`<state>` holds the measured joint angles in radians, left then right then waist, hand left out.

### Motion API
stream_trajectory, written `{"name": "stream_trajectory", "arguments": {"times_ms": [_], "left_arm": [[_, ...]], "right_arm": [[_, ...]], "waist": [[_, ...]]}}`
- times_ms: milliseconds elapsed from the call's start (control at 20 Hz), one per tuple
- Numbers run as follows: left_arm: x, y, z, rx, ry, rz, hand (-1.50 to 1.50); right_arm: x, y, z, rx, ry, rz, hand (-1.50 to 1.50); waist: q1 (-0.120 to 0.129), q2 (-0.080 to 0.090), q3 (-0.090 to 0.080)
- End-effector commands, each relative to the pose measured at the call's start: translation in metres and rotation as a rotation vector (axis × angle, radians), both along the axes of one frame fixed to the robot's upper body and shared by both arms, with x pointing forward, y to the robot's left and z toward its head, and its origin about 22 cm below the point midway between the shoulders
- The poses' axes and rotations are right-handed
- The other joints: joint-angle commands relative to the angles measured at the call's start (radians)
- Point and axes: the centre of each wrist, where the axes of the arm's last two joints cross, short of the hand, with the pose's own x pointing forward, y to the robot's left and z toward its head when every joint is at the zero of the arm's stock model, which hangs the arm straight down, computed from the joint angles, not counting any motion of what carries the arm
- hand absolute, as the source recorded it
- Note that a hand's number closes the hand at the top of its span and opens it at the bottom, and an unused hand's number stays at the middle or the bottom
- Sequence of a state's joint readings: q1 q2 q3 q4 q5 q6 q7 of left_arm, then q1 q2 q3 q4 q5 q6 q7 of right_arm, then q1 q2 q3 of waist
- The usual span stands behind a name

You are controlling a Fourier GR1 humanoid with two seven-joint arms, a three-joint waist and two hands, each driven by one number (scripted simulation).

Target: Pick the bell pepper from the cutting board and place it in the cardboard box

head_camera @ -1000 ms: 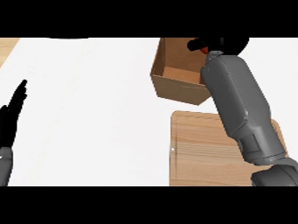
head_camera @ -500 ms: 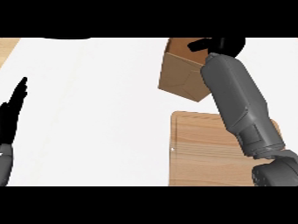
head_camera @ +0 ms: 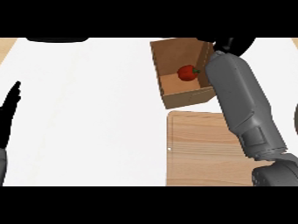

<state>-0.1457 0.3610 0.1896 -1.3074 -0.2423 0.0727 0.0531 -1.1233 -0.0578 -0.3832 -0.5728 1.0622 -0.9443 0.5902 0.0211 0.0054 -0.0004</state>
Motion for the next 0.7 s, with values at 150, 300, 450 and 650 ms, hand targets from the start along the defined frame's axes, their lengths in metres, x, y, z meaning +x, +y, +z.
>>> {"name": "stream_trajectory", "arguments": {"times_ms": [150,300,450,650], "left_arm": [[-0.006,-0.005,-0.014,-0.010,0.028,0.056,0.00],[-0.012,0.003,-0.002,-0.016,0.030,0.042,0.00],[-0.013,0.008,-0.013,-0.001,0.019,0.075,0.00],[-0.033,0.013,-0.015,0.013,0.033,0.071,0.00]], "right_arm": [[-0.022,-0.002,0.009,0.091,-0.157,-0.003,-1.50],[-0.048,-0.021,-0.017,0.075,-0.153,-0.042,-1.50],[-0.076,-0.039,-0.026,0.087,-0.134,-0.061,-1.50],[-0.123,-0.053,-0.032,0.098,-0.112,-0.071,-1.50]], "waist": [[-0.051,-0.018,0.000],[-0.053,-0.023,0.000],[-0.071,-0.024,-0.001],[-0.072,-0.031,-0.001]]}}
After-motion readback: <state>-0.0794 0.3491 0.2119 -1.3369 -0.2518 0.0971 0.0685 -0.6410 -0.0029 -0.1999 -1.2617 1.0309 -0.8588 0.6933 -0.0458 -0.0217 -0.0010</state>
